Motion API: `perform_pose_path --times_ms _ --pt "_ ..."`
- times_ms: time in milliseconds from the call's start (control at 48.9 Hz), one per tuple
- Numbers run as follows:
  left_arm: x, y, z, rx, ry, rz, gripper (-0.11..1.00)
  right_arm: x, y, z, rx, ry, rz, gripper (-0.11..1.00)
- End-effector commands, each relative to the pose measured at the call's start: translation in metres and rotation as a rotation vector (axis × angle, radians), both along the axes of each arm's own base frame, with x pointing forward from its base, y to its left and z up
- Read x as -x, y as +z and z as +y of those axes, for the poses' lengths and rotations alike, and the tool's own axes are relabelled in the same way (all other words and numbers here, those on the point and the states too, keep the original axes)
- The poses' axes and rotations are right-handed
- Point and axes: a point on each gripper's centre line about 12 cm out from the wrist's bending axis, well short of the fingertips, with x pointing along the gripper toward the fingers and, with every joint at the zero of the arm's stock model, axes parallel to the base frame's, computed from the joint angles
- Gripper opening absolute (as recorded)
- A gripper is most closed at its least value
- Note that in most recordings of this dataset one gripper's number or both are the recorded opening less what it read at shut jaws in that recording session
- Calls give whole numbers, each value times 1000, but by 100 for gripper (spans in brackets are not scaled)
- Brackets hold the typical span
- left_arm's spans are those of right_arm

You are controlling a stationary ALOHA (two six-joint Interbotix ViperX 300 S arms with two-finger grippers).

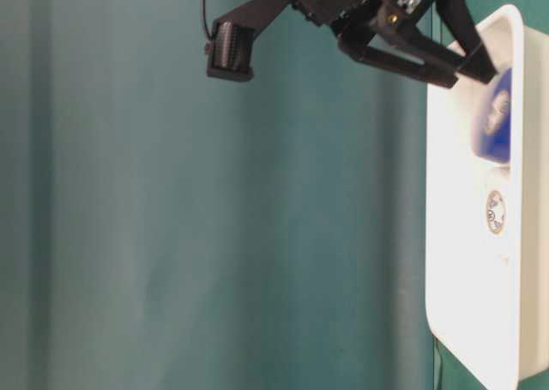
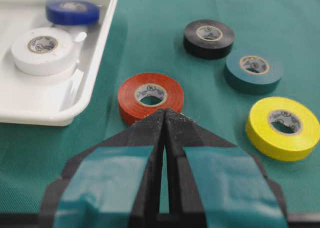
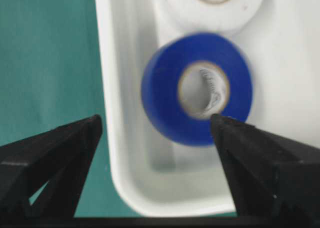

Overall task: Put the tape into the white case with the right arm.
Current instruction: 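Lift the blue roll into the tray and open the right gripper, then withdraw the right gripper to the right side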

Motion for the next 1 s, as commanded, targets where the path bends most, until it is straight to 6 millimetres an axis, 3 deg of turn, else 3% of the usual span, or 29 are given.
perform_pose_path --times_ms 0,286,552,716,982 --pt "-1 4 0 2 2 -8 1 3 16 0 11 0 -49 75" --pt "-1 4 0 2 2 -6 1 52 32 12 20 3 -126 75" --pt "-1 4 0 2 3 -6 1 107 27 27 16 19 -237 75" --pt "-1 4 0 2 3 -6 1 124 27 33 22 29 -290 75" --pt "-1 4 0 2 3 -6 1 131 22 37 19 45 -293 75"
